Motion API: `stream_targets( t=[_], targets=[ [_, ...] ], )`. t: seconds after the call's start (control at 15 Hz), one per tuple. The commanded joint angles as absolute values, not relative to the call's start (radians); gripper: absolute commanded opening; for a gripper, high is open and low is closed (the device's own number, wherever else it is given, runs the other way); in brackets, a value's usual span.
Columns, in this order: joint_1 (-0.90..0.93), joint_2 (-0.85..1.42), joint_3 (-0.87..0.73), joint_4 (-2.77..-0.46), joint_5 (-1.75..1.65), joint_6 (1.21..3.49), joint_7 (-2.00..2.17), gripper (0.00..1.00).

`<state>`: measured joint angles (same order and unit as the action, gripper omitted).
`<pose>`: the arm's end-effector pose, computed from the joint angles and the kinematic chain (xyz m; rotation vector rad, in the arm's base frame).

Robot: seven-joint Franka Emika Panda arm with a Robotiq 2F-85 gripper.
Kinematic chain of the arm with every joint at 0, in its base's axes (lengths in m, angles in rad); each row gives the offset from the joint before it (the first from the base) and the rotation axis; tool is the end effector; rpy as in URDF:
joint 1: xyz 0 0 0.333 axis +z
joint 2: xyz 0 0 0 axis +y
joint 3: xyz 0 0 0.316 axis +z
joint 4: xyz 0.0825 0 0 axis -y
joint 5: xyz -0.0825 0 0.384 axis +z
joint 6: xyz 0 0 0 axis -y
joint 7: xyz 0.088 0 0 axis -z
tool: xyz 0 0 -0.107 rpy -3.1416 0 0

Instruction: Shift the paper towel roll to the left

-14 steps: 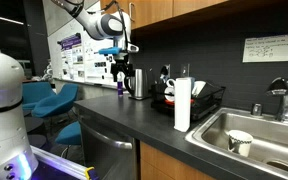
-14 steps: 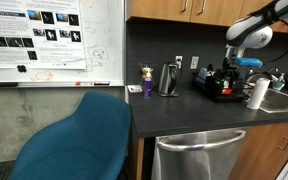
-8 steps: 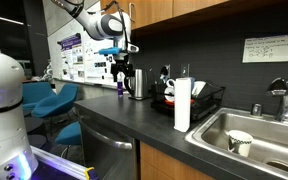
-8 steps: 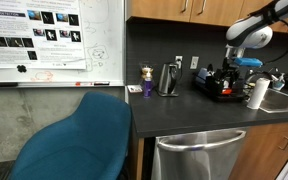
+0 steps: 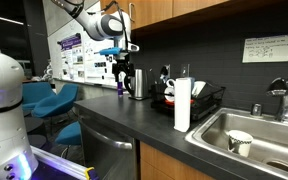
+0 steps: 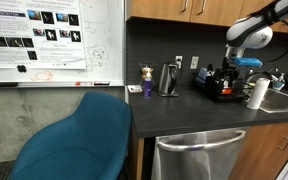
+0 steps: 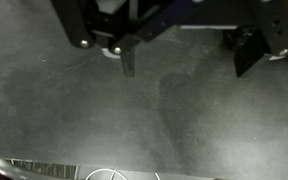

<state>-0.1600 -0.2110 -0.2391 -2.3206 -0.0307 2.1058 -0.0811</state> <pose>0.4359 -0.1876 0.4228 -3.0825 0.4610 0.0055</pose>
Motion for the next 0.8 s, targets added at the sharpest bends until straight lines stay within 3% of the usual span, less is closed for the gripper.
stream_targets(
  t=[0.0,0.73],
  targets=[
    [-0.183,-0.214,-0.217,-2.332,-0.064,2.154,-0.012,1.0],
    [-0.18,-0.21,-0.219,-2.331,-0.065,2.132,0.014,1.0]
  ],
)
